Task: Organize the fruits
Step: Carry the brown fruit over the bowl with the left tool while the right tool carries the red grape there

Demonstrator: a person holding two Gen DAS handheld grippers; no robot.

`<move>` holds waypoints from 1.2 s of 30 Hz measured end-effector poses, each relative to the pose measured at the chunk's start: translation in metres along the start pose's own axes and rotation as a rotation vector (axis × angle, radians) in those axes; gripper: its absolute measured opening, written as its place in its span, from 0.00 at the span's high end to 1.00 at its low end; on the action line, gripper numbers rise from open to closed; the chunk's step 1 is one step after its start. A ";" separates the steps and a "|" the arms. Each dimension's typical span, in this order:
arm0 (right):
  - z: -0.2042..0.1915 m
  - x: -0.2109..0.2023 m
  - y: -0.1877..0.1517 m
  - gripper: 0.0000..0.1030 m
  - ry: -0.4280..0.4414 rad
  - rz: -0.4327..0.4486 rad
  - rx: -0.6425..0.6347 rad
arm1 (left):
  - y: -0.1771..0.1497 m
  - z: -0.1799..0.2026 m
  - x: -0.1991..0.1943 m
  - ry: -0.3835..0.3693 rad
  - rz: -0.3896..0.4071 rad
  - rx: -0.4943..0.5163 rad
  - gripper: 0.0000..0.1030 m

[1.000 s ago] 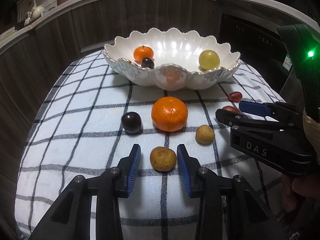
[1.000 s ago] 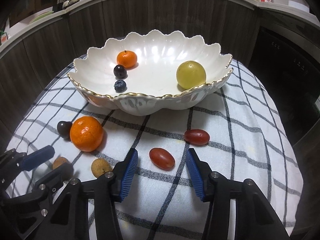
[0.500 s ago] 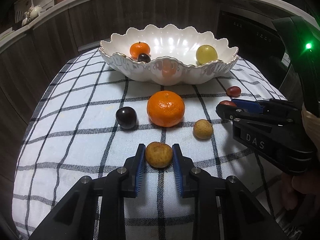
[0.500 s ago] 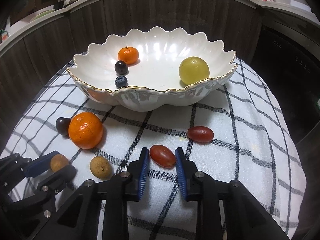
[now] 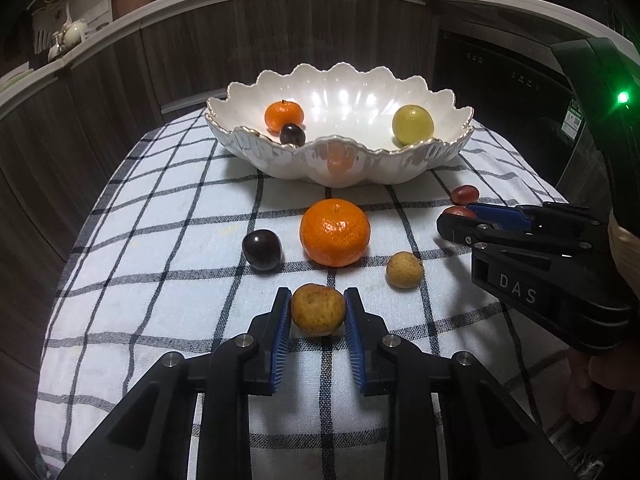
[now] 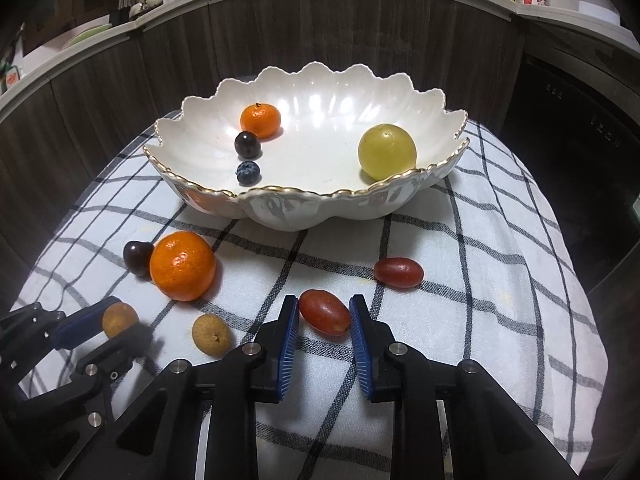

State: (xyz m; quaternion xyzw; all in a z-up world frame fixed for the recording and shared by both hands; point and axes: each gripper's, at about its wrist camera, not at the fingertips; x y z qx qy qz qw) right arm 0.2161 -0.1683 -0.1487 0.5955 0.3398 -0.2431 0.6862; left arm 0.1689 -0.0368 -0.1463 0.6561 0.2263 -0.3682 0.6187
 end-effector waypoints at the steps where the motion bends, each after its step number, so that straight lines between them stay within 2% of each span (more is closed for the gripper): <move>1: 0.000 -0.002 0.000 0.74 -0.001 0.003 -0.001 | 0.001 0.000 -0.002 0.003 0.005 0.001 0.74; 24: -0.002 -0.043 0.009 0.74 -0.006 0.080 -0.010 | 0.012 -0.002 -0.034 0.036 0.084 0.003 0.74; 36: -0.001 -0.055 0.027 0.74 -0.005 0.116 -0.009 | 0.029 -0.006 -0.041 0.047 0.104 -0.006 0.74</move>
Point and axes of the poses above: each gripper's, at about its wrist camera, not at the fingertips, and x roughly the way its jaws point, z to its right, y to its top, and after that the axes turned 4 degrees about -y, right-handed
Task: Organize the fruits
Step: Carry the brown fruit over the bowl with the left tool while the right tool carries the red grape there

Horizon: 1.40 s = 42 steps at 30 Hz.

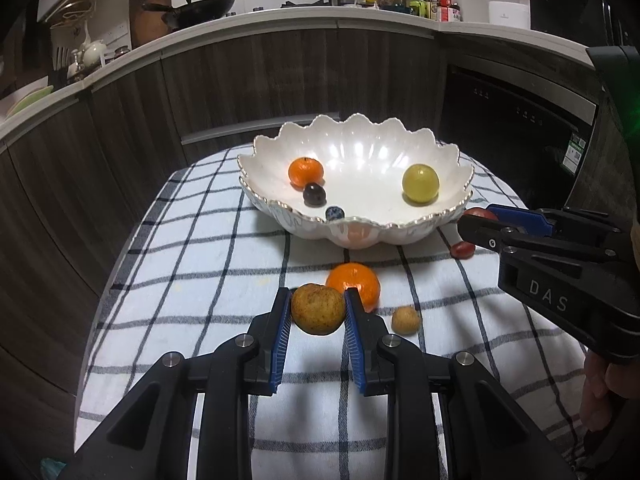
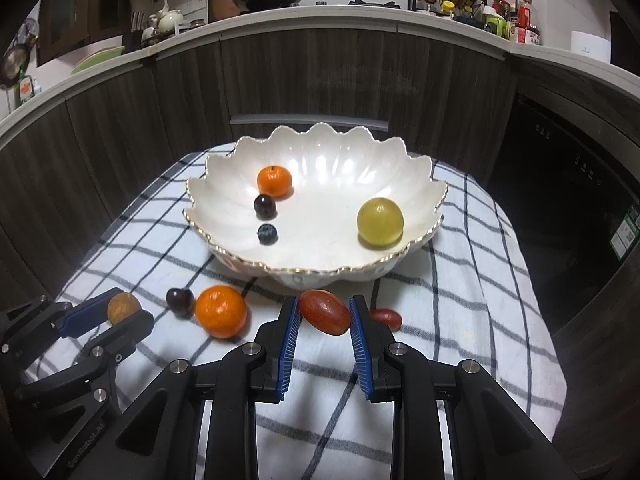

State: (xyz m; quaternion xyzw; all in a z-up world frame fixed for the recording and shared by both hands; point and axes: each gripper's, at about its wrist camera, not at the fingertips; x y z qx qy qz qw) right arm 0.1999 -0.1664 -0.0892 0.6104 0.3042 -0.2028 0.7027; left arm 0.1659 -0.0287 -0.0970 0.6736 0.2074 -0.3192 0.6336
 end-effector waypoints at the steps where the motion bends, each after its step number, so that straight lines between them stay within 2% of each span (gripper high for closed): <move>1: 0.000 -0.001 0.003 0.74 -0.001 0.005 0.001 | 0.003 0.000 0.000 0.001 0.003 0.001 0.74; 22: 0.011 0.002 0.047 0.74 -0.022 0.064 0.023 | 0.063 -0.010 0.018 0.005 0.065 0.033 0.74; 34: 0.012 0.017 0.064 0.74 -0.020 0.063 0.024 | 0.089 -0.020 0.052 0.000 0.043 0.034 0.74; 42: 0.012 0.038 0.072 0.74 -0.016 0.028 0.038 | 0.103 -0.030 0.075 -0.010 0.020 0.029 0.74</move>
Point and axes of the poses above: each gripper's, at about its wrist camera, not at the fingertips, and x roughly the way its jaws point, z to its right, y to its top, and after that the axes turned 4 degrees about -y, right-handed
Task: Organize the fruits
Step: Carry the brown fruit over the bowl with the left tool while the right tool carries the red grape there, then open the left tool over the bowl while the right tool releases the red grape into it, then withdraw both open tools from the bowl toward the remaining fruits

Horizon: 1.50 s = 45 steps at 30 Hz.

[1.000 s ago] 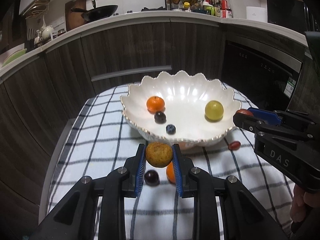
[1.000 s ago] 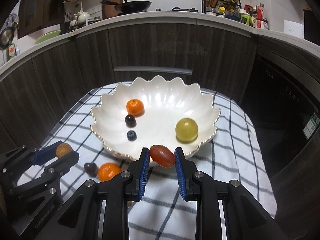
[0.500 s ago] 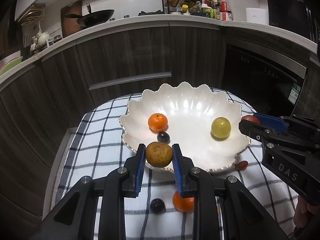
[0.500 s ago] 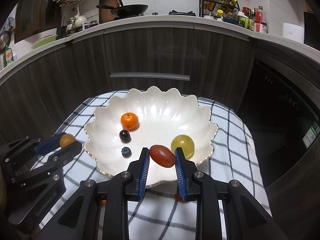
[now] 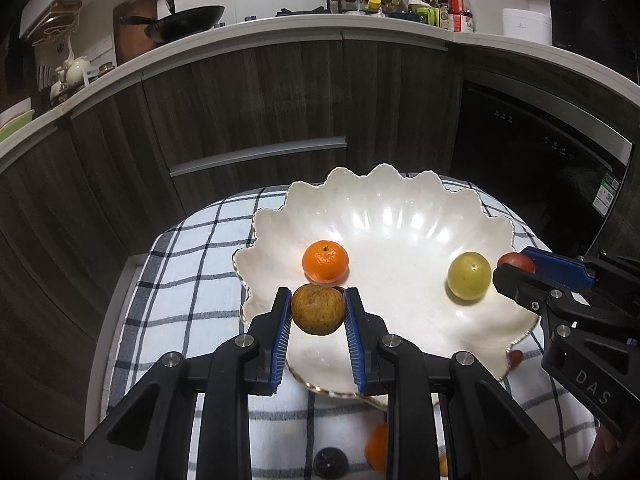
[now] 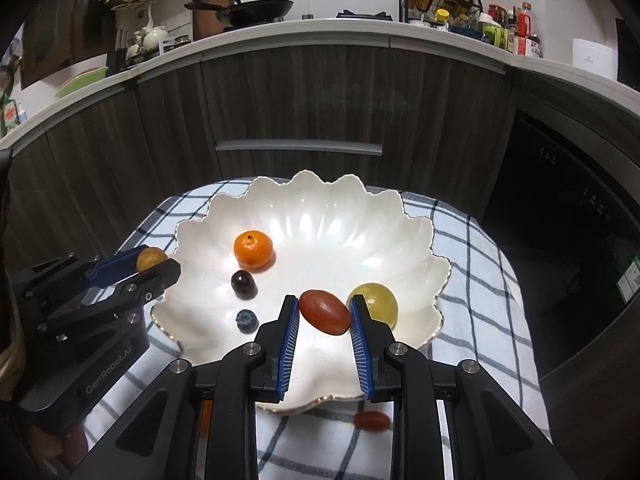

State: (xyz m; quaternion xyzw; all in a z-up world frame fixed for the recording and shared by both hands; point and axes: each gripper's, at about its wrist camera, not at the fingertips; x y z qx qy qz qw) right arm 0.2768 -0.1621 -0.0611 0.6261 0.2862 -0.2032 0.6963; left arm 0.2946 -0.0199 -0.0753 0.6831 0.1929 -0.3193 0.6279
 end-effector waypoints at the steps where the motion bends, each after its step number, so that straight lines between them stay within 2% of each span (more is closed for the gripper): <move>1: 0.000 0.002 0.001 0.74 0.000 -0.005 0.003 | 0.001 -0.001 0.004 -0.004 -0.008 -0.003 0.74; 10: -0.003 0.019 0.004 0.73 -0.001 -0.042 0.003 | 0.001 -0.007 0.027 -0.019 -0.056 -0.011 0.74; 19: -0.008 0.026 0.006 0.73 0.010 -0.059 -0.010 | 0.002 -0.009 0.032 -0.040 -0.075 -0.015 0.73; 20: -0.008 0.026 0.007 0.73 0.010 -0.061 -0.011 | 0.003 -0.009 0.032 -0.041 -0.076 -0.015 0.71; 22: -0.008 0.025 0.008 0.73 0.007 -0.060 -0.007 | 0.003 -0.010 0.029 -0.042 -0.066 -0.021 0.55; 23: -0.008 0.025 0.009 0.72 0.002 -0.062 -0.006 | 0.004 -0.011 0.027 -0.041 -0.058 -0.026 0.52; 25: -0.007 0.024 0.010 0.62 -0.009 -0.064 -0.009 | 0.005 -0.012 0.024 -0.036 -0.051 -0.031 0.45; 27: -0.005 0.021 0.010 0.42 -0.027 -0.057 -0.001 | 0.005 -0.014 0.021 -0.036 -0.051 -0.039 0.42; 29: -0.003 0.018 0.011 0.35 -0.043 -0.047 0.010 | 0.006 -0.014 0.018 -0.034 -0.049 -0.044 0.38; 30: -0.001 0.016 0.011 0.33 -0.051 -0.042 0.016 | 0.006 -0.014 0.016 -0.031 -0.048 -0.044 0.34; 36: 0.003 0.006 0.012 0.33 -0.069 -0.031 0.024 | 0.009 -0.014 0.002 -0.014 -0.026 -0.043 0.23; 45: 0.007 -0.012 0.014 0.33 -0.078 -0.005 0.040 | 0.014 -0.009 -0.020 0.002 0.005 -0.025 0.21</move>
Point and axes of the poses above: each gripper's, at about its wrist camera, not at the fingertips, and x roughly the way its jaws point, z to its right, y to its top, and after that the axes turned 4 degrees about -y, right-handed
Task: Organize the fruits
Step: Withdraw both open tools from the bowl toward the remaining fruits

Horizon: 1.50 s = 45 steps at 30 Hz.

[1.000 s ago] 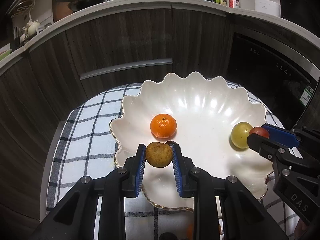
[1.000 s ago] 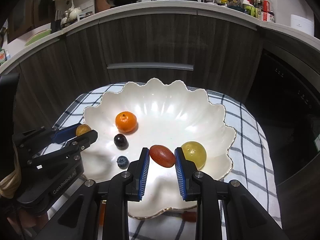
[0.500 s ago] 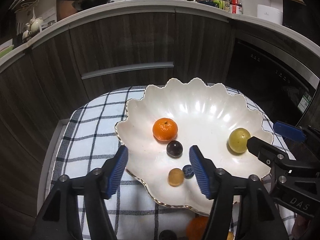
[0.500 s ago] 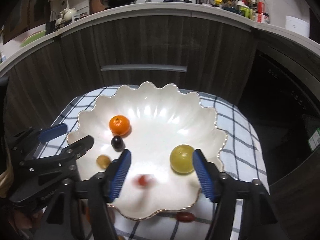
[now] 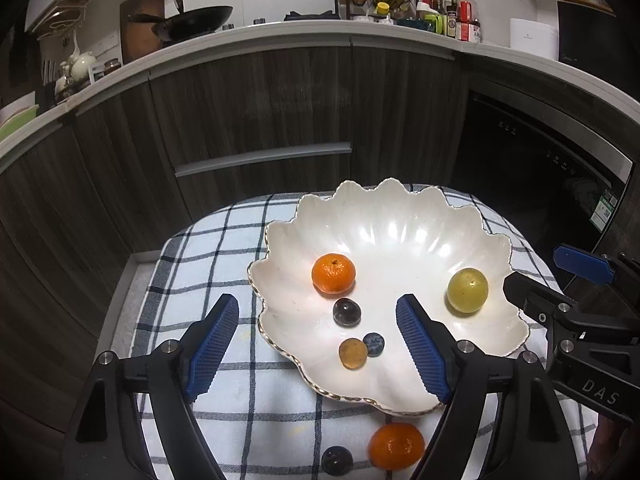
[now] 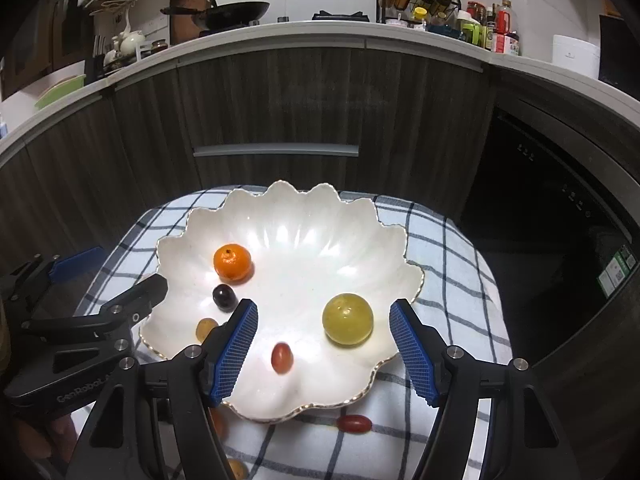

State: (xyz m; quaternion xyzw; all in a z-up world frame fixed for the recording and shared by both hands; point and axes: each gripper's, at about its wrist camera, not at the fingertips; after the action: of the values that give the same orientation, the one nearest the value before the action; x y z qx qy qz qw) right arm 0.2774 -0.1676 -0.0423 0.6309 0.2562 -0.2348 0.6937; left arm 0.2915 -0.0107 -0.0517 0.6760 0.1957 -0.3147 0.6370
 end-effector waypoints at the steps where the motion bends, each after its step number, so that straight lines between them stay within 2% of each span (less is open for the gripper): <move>1: 0.001 -0.002 0.000 0.33 -0.001 0.003 0.002 | 0.000 0.001 -0.003 0.003 0.003 0.004 0.21; 14: 0.005 -0.028 -0.002 0.33 -0.002 0.040 0.011 | -0.004 0.008 -0.034 0.017 0.042 0.020 0.21; 23: 0.005 -0.043 -0.013 0.33 -0.005 0.052 0.003 | -0.018 0.012 -0.046 0.025 0.033 0.026 0.21; 34: 0.010 -0.052 -0.034 0.33 -0.016 0.041 0.003 | -0.034 0.019 -0.062 0.026 0.044 0.044 0.21; 45: 0.019 -0.050 -0.055 0.33 -0.024 0.018 0.003 | -0.055 0.031 -0.059 0.019 0.022 0.043 0.21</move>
State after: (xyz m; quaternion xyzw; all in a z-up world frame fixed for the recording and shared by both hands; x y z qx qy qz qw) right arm 0.2043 -0.1915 -0.0498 0.6313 0.2419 -0.2365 0.6979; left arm 0.2067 -0.0274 -0.0521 0.6946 0.1874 -0.3052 0.6240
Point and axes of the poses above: each gripper's, at about its wrist camera, not at the fingertips, and x roughly the way its jaws point, z to its right, y to its top, and after that the axes turned 4 degrees about -y, right-handed
